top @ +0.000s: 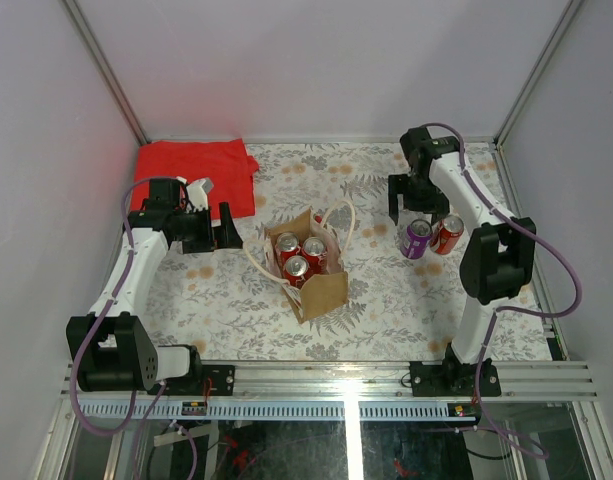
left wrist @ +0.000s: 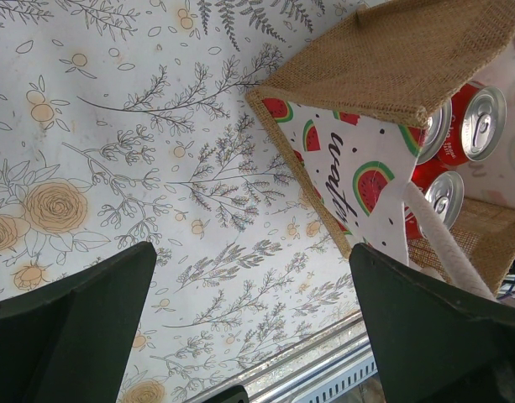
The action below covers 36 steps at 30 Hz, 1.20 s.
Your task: Place the beverage into the canvas bag
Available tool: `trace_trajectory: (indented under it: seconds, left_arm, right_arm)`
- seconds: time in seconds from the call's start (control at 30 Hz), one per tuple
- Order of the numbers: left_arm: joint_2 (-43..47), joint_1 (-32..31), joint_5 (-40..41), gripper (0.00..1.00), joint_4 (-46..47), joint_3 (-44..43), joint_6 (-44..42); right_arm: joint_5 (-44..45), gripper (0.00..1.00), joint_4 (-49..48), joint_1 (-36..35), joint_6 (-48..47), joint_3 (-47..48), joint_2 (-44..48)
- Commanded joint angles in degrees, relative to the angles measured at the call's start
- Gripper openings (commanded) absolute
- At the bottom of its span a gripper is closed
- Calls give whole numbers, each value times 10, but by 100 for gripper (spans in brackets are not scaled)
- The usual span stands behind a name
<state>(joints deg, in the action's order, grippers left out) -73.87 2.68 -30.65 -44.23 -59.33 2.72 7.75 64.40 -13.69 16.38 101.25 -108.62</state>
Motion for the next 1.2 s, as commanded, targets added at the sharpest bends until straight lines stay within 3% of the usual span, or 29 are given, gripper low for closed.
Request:
trace_trajectory:
  seconds: [0.0,0.43,0.9,1.17]
  left_arm:
    - [6,4,-7,100,9,2,-9]
    - [7,4,-6,100,4,1,-11]
    - [-5,4,-11,100,5,-6,-7]
    - [-15,4,-14,100,4,-15,-6]
  right_arm:
    - [-19,95,-13,7,-16,-43,-1]
    - [-30,95,-52,10,-15,-111,16]
    - [-45,91,-38,9,-14,-69,43]
    - [-17,92,-10,21,-5,10,34]
